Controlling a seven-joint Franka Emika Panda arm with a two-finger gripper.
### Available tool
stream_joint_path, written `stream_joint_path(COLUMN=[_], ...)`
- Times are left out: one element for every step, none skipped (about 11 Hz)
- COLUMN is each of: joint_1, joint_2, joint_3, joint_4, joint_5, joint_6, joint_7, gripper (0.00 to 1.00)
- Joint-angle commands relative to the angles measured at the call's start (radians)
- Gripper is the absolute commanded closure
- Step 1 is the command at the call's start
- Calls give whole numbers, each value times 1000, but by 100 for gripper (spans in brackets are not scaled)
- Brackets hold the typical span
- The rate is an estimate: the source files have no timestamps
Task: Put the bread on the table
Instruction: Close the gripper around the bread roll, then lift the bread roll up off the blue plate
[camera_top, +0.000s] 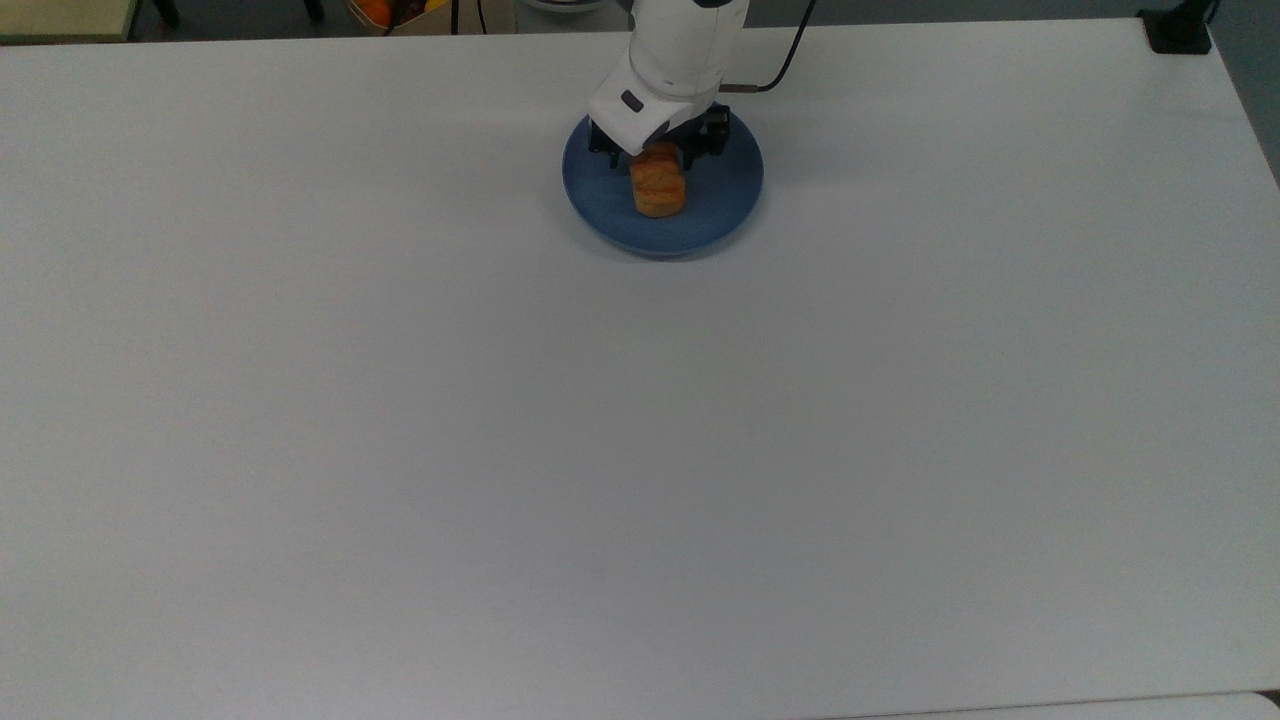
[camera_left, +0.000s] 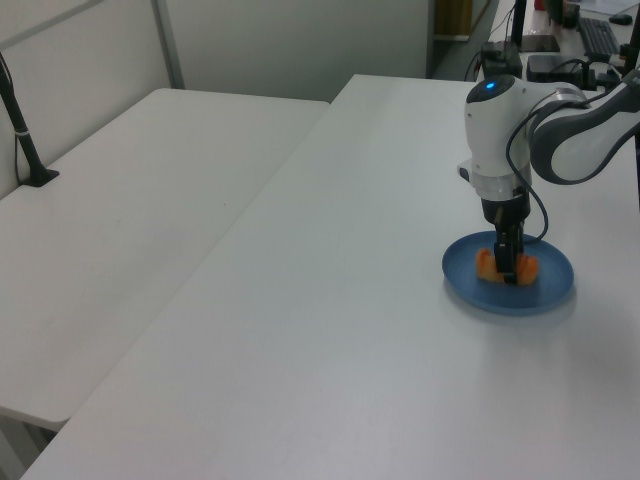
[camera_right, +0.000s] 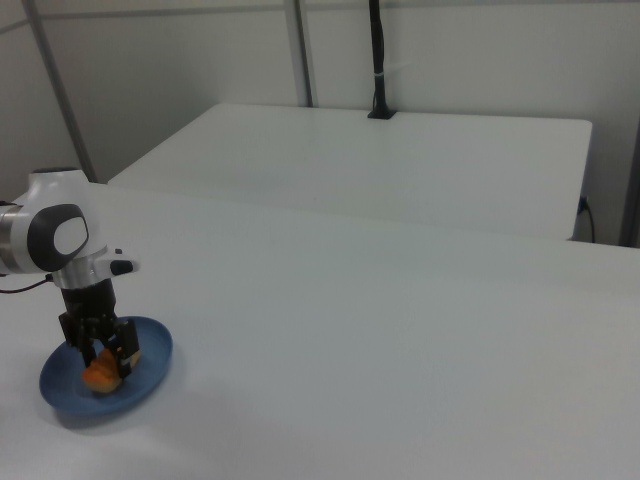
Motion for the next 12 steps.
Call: stream_joint_path(joint_1=[3,5,5,5,6,6,6,6,8,6,9,11], joint_2=[-2,-2,-2,-4,-5,-7,-13,-22,-24,-30,-43,-60], joint_3=[-1,-1,-1,-1,-1,-1,-1,-1,-1,-1,-1,-1], joint_4=[-4,-4,-4,-4,-4,-4,-3,2,31,70,95,117], joint_5=[-13,-13,-13,-13,-13,-13,-13,-13,-12,-12,-7,-3], joint_6=[35,33,30,28,28,24,18,4,-42,-101,-143,-180], joint_7=[-15,-13,-12,-10,-9,-7,-6,-6,-6,-6,-4,-4], gripper=[70,82,84,84,84,84,84,84,84,84,84,84])
